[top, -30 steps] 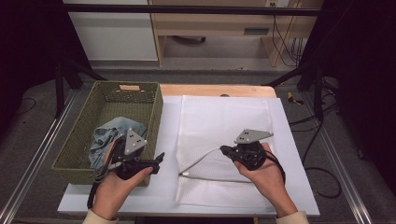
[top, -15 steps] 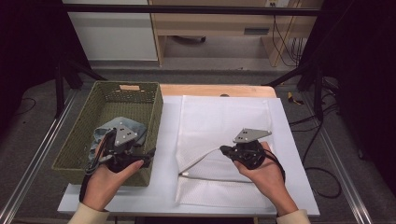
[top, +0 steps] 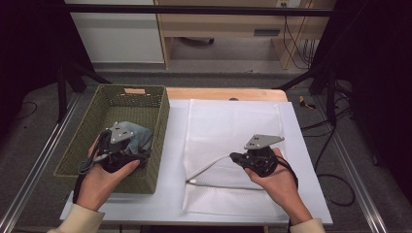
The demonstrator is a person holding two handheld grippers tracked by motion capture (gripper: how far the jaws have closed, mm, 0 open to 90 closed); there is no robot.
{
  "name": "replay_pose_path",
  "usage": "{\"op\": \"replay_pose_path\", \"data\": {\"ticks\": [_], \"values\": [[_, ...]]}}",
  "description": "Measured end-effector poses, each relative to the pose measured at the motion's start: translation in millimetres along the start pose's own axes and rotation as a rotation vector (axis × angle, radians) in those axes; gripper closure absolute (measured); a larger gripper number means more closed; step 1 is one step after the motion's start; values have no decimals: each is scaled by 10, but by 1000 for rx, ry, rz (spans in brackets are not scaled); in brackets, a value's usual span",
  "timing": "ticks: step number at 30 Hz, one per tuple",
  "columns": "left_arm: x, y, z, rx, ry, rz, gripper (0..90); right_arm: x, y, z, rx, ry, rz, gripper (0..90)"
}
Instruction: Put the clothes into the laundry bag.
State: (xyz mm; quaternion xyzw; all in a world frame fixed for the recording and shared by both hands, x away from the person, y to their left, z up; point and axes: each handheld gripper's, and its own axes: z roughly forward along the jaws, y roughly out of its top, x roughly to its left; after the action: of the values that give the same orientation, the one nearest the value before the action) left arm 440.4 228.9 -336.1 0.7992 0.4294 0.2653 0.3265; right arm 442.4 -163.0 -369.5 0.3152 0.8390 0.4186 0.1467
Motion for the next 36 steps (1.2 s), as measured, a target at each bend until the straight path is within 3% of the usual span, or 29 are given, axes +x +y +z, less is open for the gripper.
{"op": "replay_pose_path", "data": {"ticks": [19,28,36], "values": [[240,-20,-38,62,38,10,84,25,-101,6,-7,19,-3,894],[395,-44,97,102,49,4,83,10,-183,1,-23,27,13,894],[562,15,314,124,68,-13,83,13,-205,0,-27,36,14,893]]}}
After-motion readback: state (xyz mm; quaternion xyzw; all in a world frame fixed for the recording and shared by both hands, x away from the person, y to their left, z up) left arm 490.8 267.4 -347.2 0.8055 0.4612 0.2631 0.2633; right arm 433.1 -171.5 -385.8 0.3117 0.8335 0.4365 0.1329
